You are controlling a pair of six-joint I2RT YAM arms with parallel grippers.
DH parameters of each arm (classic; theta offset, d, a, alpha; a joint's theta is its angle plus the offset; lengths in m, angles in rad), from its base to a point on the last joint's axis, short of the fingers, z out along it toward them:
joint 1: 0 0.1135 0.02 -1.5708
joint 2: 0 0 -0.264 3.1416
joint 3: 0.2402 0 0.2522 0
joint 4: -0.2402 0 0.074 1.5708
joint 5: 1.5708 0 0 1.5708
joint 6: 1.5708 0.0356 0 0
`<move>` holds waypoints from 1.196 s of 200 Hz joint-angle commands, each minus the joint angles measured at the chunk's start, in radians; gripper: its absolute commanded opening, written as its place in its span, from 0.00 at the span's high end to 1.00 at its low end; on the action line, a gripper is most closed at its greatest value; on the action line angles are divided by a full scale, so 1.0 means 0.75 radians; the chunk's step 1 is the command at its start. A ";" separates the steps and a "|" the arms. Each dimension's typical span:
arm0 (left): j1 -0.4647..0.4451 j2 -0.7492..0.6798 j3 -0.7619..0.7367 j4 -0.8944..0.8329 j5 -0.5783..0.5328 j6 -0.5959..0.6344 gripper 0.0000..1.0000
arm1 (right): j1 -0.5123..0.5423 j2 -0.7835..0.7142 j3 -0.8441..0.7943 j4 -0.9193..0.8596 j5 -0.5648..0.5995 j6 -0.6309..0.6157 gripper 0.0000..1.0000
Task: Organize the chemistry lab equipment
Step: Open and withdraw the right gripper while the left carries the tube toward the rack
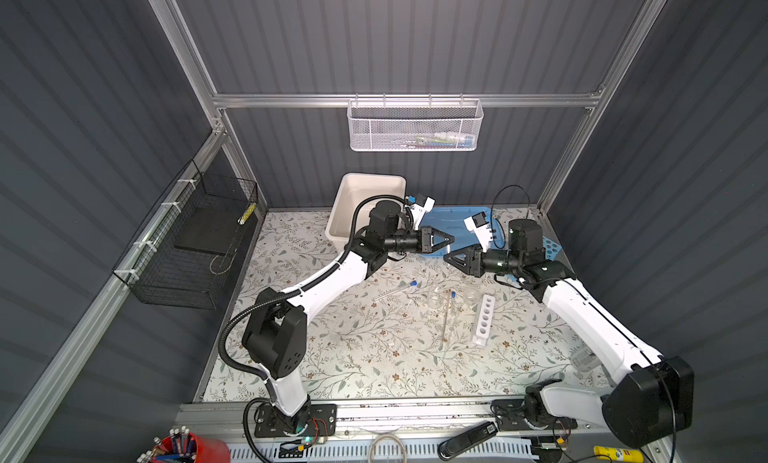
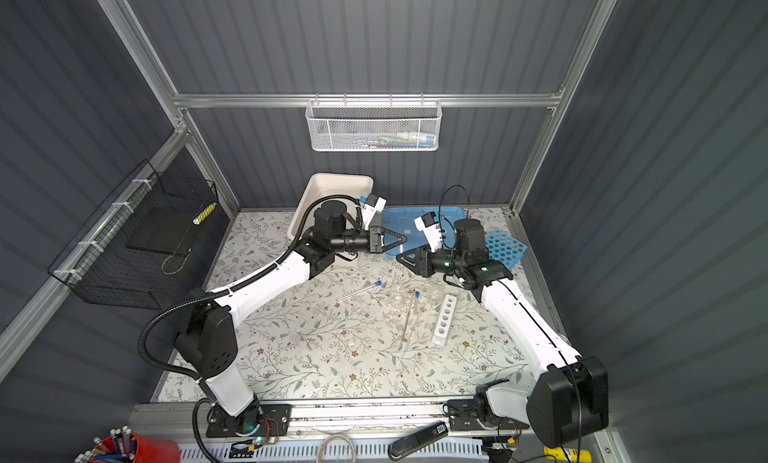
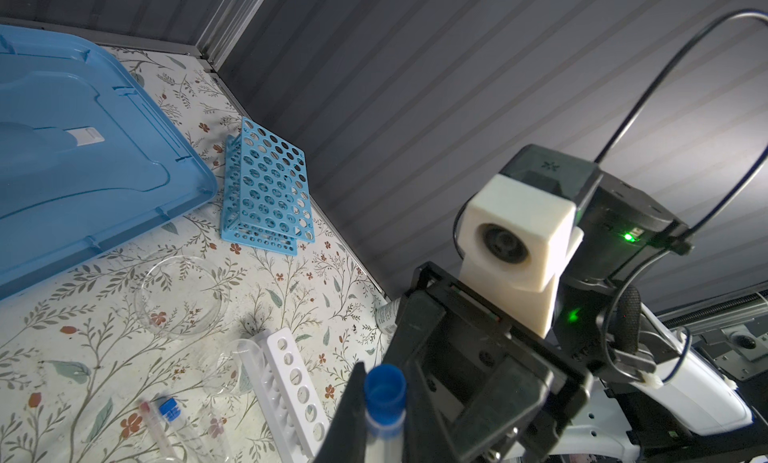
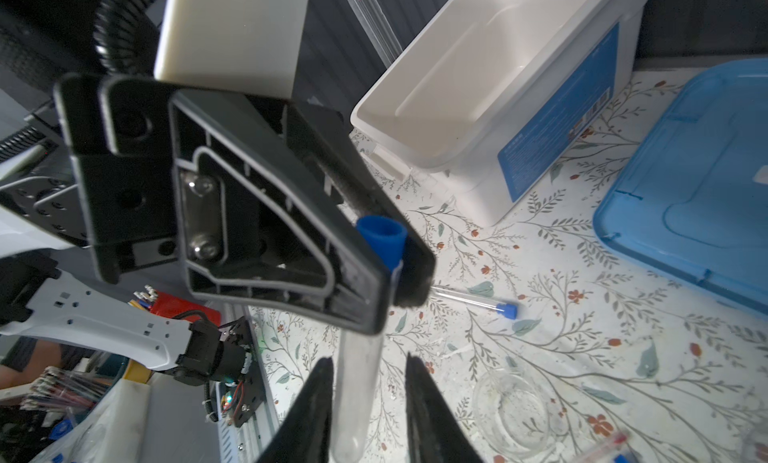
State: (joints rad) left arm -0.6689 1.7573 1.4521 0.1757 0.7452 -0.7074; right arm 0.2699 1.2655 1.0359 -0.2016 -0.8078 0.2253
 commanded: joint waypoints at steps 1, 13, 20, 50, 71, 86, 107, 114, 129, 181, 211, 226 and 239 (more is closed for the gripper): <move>-0.010 0.001 0.052 -0.042 0.027 0.045 0.88 | -0.014 0.004 0.032 -0.047 0.048 -0.030 0.62; -0.010 -0.001 0.058 -0.064 0.020 0.062 0.88 | -0.030 -0.005 0.029 -0.057 0.052 -0.030 0.56; -0.010 -0.003 0.062 -0.083 0.014 0.073 0.88 | -0.041 -0.015 0.025 -0.059 0.049 -0.028 0.53; -0.010 -0.022 0.082 -0.198 -0.053 0.178 0.88 | -0.107 -0.084 0.003 -0.089 0.054 -0.028 0.41; -0.023 -0.057 0.098 -0.324 -0.168 0.302 0.88 | -0.190 -0.153 -0.023 -0.137 0.097 -0.008 0.36; -0.057 -0.083 0.098 -0.389 -0.302 0.394 0.89 | -0.261 -0.188 -0.035 -0.185 0.160 0.027 0.34; -0.127 -0.118 0.028 -0.338 -0.518 0.453 0.89 | -0.333 -0.265 -0.051 -0.240 0.226 0.103 0.33; -0.147 -0.129 -0.017 -0.272 -0.579 0.451 0.89 | -0.342 -0.287 -0.057 -0.242 0.264 0.126 0.33; -0.191 -0.142 -0.134 -0.124 -0.661 0.453 0.90 | -0.354 -0.338 -0.081 -0.243 0.296 0.160 0.32; -0.462 -0.085 -0.237 0.127 -1.003 0.668 0.91 | -0.362 -0.424 -0.115 -0.354 0.415 0.171 0.32; -0.603 -0.005 -0.281 0.243 -1.206 0.802 0.91 | -0.362 -0.486 -0.164 -0.327 0.406 0.181 0.32; -0.665 0.048 -0.293 0.287 -1.288 0.878 0.91 | -0.362 -0.516 -0.189 -0.322 0.414 0.178 0.32; -0.697 0.092 -0.318 0.349 -1.345 0.925 0.92 | -0.363 -0.534 -0.203 -0.331 0.411 0.171 0.32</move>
State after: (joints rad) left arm -1.1522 1.7668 1.2491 0.3309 -0.1139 -0.1402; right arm 0.0017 0.8951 0.9035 -0.4423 -0.5114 0.3561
